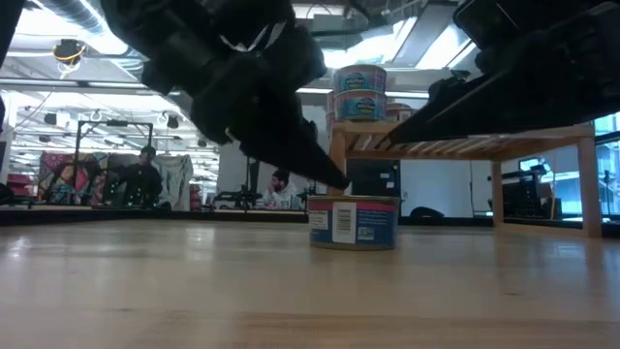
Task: Stack canned seafood by type on shelf
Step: Stack the blue-pink tuna can on top of the blue-pink tuna can on the shelf
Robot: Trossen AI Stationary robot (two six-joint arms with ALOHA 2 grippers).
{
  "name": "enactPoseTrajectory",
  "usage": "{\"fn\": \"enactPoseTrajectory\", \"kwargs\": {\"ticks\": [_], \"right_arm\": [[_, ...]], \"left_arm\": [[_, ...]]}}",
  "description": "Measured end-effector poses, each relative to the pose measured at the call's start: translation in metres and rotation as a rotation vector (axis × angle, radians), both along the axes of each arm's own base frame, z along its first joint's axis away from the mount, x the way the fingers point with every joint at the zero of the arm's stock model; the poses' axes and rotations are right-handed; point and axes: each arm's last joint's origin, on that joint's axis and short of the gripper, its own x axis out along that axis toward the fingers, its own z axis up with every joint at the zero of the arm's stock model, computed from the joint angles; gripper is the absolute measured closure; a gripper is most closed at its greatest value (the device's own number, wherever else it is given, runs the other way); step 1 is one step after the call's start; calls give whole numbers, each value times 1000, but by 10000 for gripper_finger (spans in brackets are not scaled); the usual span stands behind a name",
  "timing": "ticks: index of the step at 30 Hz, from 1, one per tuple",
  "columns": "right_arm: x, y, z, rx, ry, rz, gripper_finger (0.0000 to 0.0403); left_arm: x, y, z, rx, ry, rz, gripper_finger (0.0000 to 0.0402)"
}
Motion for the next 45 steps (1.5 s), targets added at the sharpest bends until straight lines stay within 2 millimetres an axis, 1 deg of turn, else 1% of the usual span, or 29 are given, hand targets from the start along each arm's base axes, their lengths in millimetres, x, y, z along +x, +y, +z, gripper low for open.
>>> {"fn": "enactPoseTrajectory", "kwargs": {"ticks": [3,6,11,15,19,21,25,31,34,42,45], "right_arm": [[0,-1,0,-8,-3,-17,40],[0,-1,0,-12,-4,-27,40],[0,-1,0,-12,-3,-26,40],[1,0,-4,-24,16,-15,40],[5,2,-15,-118,55,11,40],[10,4,-16,-165,60,29,40],[14,5,-18,-280,119,33,40],[14,2,-19,-466,223,-2,40],[14,2,-19,-512,234,-2,40],[12,1,-23,-637,286,86,40],[14,0,-27,-717,285,71,40]], "left_arm": [[3,-1,5,-13,-20,-5,156],[5,7,4,1,-25,1,156],[4,26,-8,25,7,26,156],[1,30,-20,5,22,0,156],[4,30,-33,-27,19,19,156],[7,31,-37,-58,4,23,156],[10,36,-44,-119,-9,54,156],[9,43,-45,-189,-32,104,156],[10,43,-44,-206,-37,117,156],[10,49,-44,-271,-40,168,156],[11,49,-44,-279,-52,163,156]]}}
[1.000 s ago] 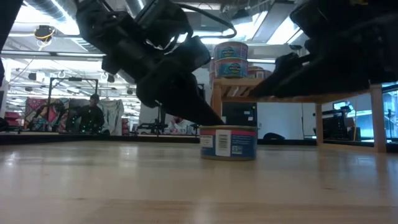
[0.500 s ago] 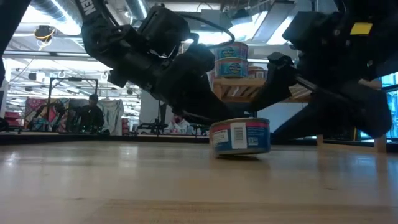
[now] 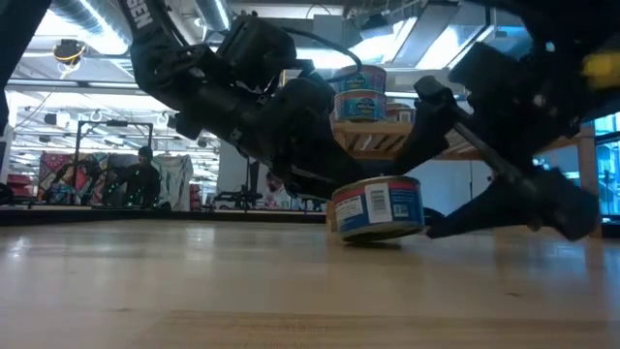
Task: Stack canned seafood by type on shelf
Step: Stack the blue-pink tuna can on top of the blue-pink tuna can on the shelf
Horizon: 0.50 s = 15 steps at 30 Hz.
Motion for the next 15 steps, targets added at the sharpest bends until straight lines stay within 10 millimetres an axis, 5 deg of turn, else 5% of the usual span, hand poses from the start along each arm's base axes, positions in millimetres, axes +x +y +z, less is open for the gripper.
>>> {"fn": "enactPoseTrajectory", "kwargs": {"ticks": [9,15], "right_arm": [[13,-2,-19,-139,-52,-38,43],[18,-10,-21,-127,-43,-20,104]], "left_arm": [[0,0,0,-14,-7,5,156],[0,0,0,-31,-15,12,156]]}}
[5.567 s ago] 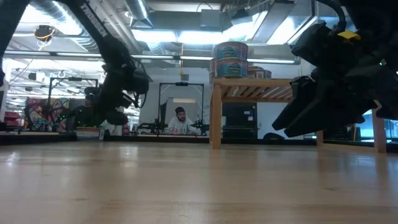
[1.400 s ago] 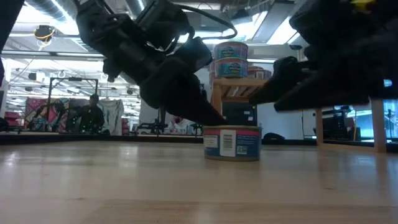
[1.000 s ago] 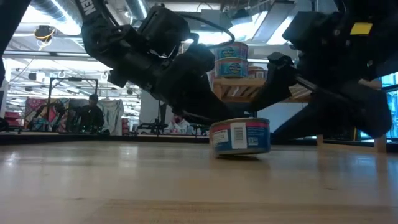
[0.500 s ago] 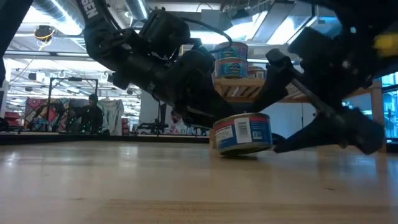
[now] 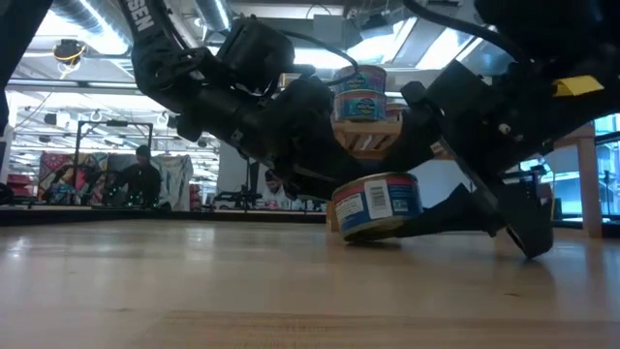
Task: Stack canned seafood by type on shelf
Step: Stack the blue-pink tuna can on top of the blue-pink tuna can on the shelf
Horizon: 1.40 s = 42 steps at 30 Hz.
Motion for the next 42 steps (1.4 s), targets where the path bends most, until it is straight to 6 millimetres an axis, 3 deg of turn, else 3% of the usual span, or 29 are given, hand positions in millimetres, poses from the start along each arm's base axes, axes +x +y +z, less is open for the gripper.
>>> {"fn": "enactPoseTrajectory", "kwargs": {"ticks": [5,14,20,24,28,32,42], "right_arm": [[-1,-1,-2,33,7,-12,201],[-16,22,10,57,-29,7,204],[-40,37,46,81,-66,46,210],[-55,36,79,135,-157,6,210],[-72,28,109,164,-234,-32,210],[-88,13,138,161,-329,-106,210],[-108,-50,193,58,-524,-352,210]], "left_arm": [[1,0,1,-3,-24,14,156],[1,-2,14,-36,-59,15,156],[-3,-4,37,-15,-77,-4,156],[-10,-8,33,22,7,-12,156],[-10,-17,39,38,-4,-18,156],[-16,-28,31,82,69,2,156],[-20,-57,32,115,53,-36,156]]}}
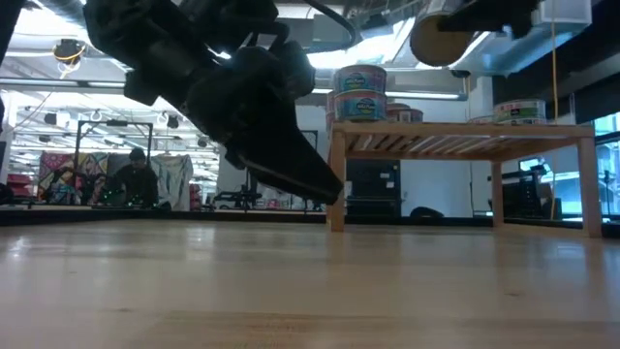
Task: Stack canned seafood by type on shelf
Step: Stack the blue-pink tuna can on top of the blue-pink tuna can on the shelf
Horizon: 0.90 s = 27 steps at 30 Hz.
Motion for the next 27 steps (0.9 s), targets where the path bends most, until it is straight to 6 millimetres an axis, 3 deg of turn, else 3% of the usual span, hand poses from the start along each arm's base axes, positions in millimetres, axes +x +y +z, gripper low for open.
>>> {"fn": "enactPoseTrajectory", "kwargs": {"ticks": [7,16,27], "right_arm": [[8,-53,15,-67,44,-156,210],[40,-107,37,-12,154,-246,210],[72,-144,13,41,301,-346,210]], "left_arm": [[-2,-5,-1,46,6,41,156],[-4,-4,-3,53,37,52,156],[-6,-4,-6,41,69,66,156]]}}
